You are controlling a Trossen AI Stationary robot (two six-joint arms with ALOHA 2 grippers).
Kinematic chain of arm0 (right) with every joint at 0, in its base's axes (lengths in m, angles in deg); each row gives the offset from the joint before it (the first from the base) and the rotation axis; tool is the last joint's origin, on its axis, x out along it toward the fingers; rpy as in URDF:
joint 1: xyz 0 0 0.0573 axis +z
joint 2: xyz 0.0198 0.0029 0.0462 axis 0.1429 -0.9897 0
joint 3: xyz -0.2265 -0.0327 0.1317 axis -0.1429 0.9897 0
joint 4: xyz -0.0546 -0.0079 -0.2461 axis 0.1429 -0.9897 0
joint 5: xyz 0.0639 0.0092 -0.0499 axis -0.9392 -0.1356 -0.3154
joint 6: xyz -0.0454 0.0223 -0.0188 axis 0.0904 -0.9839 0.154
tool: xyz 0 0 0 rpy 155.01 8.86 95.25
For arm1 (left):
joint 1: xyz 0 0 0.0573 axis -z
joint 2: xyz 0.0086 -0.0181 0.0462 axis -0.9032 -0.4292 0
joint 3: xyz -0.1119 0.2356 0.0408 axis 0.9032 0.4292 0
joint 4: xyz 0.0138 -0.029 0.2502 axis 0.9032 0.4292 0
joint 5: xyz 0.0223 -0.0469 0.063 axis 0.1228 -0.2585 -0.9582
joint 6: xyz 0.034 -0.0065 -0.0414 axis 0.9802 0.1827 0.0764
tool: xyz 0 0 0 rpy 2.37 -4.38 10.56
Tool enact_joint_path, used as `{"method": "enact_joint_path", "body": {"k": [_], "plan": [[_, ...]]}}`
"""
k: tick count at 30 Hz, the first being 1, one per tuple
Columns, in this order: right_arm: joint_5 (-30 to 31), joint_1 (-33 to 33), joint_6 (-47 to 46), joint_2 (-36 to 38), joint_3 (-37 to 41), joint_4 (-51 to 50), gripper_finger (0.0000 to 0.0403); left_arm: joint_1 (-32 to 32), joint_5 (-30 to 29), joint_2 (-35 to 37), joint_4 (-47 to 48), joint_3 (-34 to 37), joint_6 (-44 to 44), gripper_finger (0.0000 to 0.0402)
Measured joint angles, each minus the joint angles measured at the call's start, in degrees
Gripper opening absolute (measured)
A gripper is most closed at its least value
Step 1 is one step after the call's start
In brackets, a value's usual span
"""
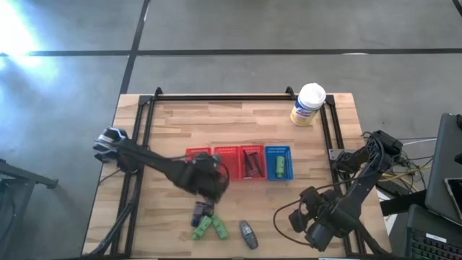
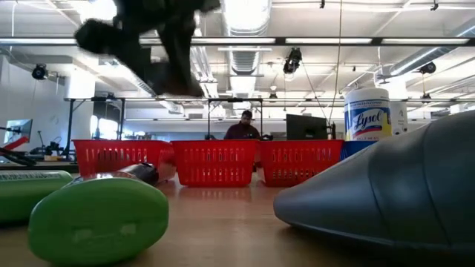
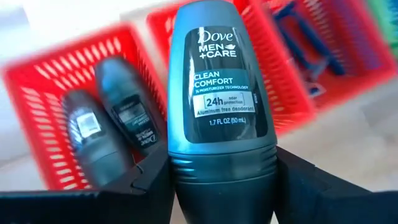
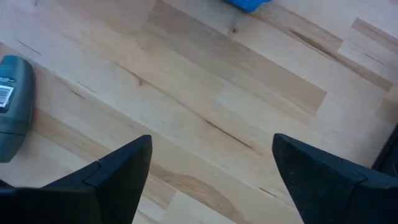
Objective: Pick & Place Travel size toiletries
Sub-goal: Put the gray deodorant into the left red bin
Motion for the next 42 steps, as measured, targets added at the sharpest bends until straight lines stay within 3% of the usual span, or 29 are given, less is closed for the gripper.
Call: {"method": "enact_joint_path", "body": {"k": [5, 11, 18, 26, 30, 34, 42], "plan": [[0.0, 0.0, -0.6, 0.0, 0.0, 0.2, 0.0337, -3.3, 5.2, 3.6, -12.4, 13.8, -3.3, 0.0205], [0.0, 0.0, -0.9, 0.0, 0.0, 0.3, 0.0341, -3.0, 5.0, 5.1, -12.3, 17.3, -7.2, 0.0205], [0.1, 0.0, -0.9, 0.0, 0.1, 0.3, 0.0323, -3.5, 1.6, 5.0, -12.0, 17.4, -6.0, 0.0212], [0.2, 0.0, -0.9, 0.0, 0.1, 0.3, 0.0307, -3.5, 4.6, 4.9, -12.0, 17.5, -5.5, 0.0341], [0.2, 0.0, -0.9, 0.0, 0.1, 0.3, 0.0304, -1.5, 5.6, 5.5, -14.2, 16.3, -3.3, 0.0376], [0.2, 0.0, -0.9, 0.0, 0.1, 0.3, 0.0309, 3.0, 2.9, 5.6, -18.8, 10.9, 5.2, 0.0381], [0.1, 0.0, 2.0, 0.0, 0.1, 3.1, 0.0333, 5.1, 9.3, 3.4, -18.6, 3.9, 9.8, 0.0370]]}}
